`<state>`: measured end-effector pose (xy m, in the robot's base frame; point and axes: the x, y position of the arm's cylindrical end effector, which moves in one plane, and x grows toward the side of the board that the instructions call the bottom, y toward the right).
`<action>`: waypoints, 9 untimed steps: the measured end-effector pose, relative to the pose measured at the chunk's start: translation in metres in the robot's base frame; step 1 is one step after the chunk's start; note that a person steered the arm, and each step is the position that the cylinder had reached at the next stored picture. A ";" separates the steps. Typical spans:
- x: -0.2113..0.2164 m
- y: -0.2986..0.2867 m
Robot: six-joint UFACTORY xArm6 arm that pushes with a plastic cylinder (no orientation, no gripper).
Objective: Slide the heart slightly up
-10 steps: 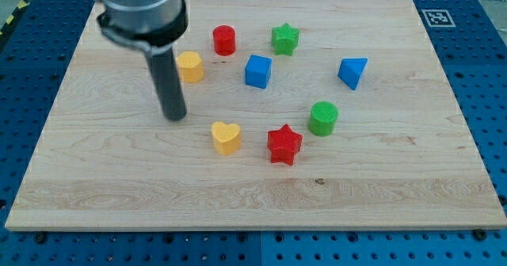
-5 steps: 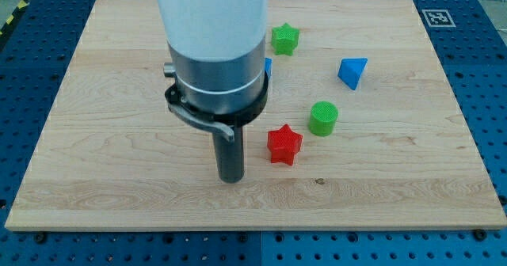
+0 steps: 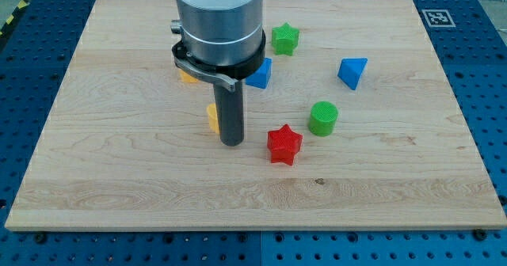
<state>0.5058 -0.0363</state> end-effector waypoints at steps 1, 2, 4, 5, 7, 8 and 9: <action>-0.001 0.000; 0.005 -0.005; 0.005 -0.029; -0.001 -0.037; -0.029 -0.037; -0.029 -0.040; 0.003 -0.049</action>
<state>0.5089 -0.0857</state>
